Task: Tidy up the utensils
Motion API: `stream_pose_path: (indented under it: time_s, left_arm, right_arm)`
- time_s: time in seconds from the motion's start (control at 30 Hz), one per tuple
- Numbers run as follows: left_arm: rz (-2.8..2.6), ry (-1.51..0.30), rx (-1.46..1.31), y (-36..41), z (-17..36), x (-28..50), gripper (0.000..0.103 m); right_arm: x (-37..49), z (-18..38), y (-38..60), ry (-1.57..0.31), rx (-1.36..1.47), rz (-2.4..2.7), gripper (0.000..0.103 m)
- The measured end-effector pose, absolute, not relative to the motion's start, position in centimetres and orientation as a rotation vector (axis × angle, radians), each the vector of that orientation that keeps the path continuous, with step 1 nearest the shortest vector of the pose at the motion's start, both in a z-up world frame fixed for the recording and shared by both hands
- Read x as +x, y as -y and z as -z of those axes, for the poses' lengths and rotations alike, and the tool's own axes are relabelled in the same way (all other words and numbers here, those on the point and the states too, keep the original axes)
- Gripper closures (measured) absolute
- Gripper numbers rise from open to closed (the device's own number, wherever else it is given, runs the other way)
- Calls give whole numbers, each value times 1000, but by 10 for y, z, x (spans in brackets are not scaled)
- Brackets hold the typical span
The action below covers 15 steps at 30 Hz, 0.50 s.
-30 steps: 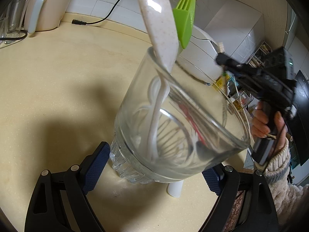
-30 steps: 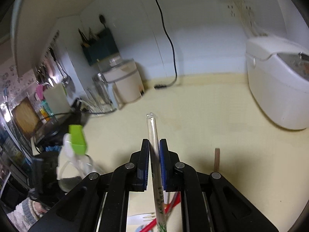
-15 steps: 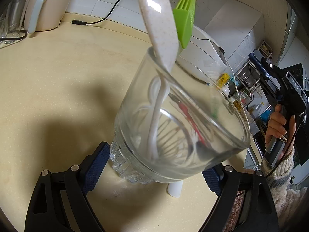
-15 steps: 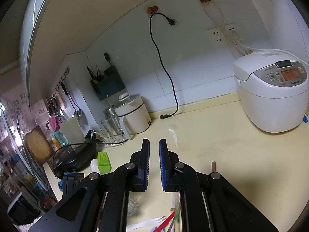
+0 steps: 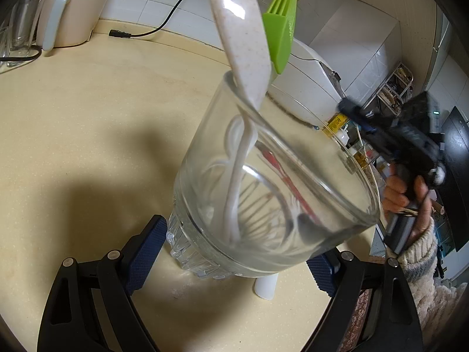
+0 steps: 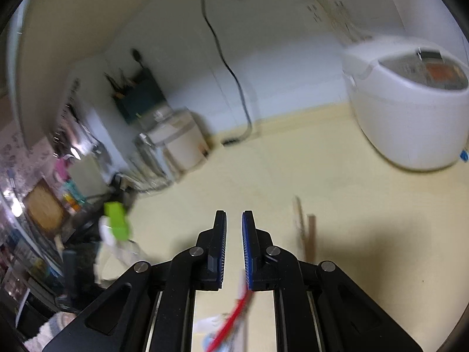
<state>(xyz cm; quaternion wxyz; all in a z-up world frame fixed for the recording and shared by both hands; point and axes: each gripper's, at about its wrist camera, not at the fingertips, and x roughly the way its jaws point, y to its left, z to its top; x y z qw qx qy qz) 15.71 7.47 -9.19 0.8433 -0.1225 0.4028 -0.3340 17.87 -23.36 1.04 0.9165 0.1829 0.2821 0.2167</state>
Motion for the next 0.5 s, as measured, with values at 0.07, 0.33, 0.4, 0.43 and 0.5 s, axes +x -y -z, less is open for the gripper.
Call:
stream_pose_path:
  time_s: [0.07, 0.33, 0.4, 0.43, 0.5]
  left_arm:
    - [705, -850, -259, -75, 92, 157, 12]
    - [706, -850, -260, -74, 92, 157, 12]
    - [706, -850, -261, -75, 92, 157, 12]
    - [706, -850, -260, -76, 92, 157, 12]
    - [706, -850, -261, -75, 93, 157, 12]
  right_arm:
    - [186, -1, 233, -630, 339, -400, 92]
    - [198, 31, 214, -812, 126, -245, 82]
    - [195, 36, 205, -837, 76, -250, 81]
    - [191, 38, 201, -848, 52, -254, 80]
    - [184, 43, 194, -863, 7, -240, 79]
